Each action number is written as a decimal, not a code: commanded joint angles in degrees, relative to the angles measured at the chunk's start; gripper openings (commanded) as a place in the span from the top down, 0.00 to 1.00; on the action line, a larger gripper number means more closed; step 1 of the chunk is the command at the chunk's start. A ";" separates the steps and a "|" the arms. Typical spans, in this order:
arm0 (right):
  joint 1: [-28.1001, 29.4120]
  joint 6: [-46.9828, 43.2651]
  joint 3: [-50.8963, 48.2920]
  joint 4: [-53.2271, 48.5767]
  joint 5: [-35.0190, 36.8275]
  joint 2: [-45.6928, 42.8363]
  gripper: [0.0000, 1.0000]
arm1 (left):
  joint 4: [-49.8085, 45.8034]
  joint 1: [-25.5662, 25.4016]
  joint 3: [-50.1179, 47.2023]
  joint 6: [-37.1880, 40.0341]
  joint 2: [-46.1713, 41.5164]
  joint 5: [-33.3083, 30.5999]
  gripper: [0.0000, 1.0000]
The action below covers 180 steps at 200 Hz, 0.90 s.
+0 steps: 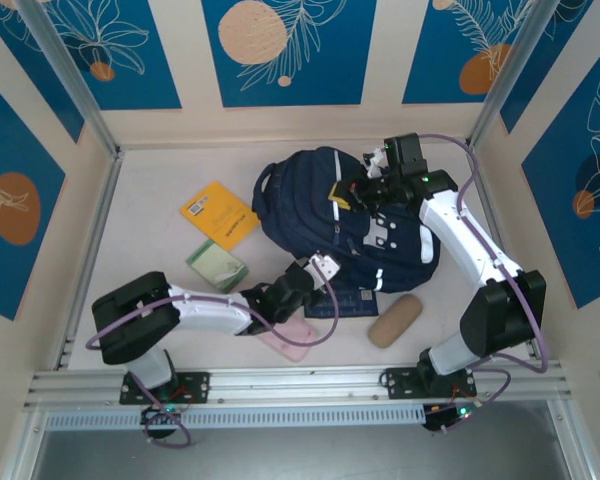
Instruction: Pack books, pencil case, and school supplies into a backpack
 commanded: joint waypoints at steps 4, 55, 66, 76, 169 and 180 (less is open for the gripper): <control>0.19 -0.43 0.52 1.14 -2.23 -3.77 1.00 | -0.42 0.61 0.70 -0.43 -0.85 -1.69 0.96; 0.34 -4.99 1.56 -2.67 1.54 -3.21 1.00 | -1.70 1.33 -1.94 -0.65 -4.32 -1.81 1.00; 0.43 -6.21 1.58 -3.49 2.51 -2.92 1.00 | -2.00 1.57 -2.39 -0.83 -5.08 -1.47 1.00; 0.64 -7.19 1.45 -4.03 3.12 -2.66 1.00 | -2.44 1.69 -2.66 -0.91 -5.56 -1.15 1.00; 2.97 -15.58 2.05 -8.63 10.61 -0.35 1.00 | -9.07 3.34 -3.28 -2.87 -9.75 -0.42 1.00; 3.73 -17.02 2.66 -9.76 12.36 0.13 1.00 | -10.48 3.62 -3.11 -3.28 -10.24 0.36 1.00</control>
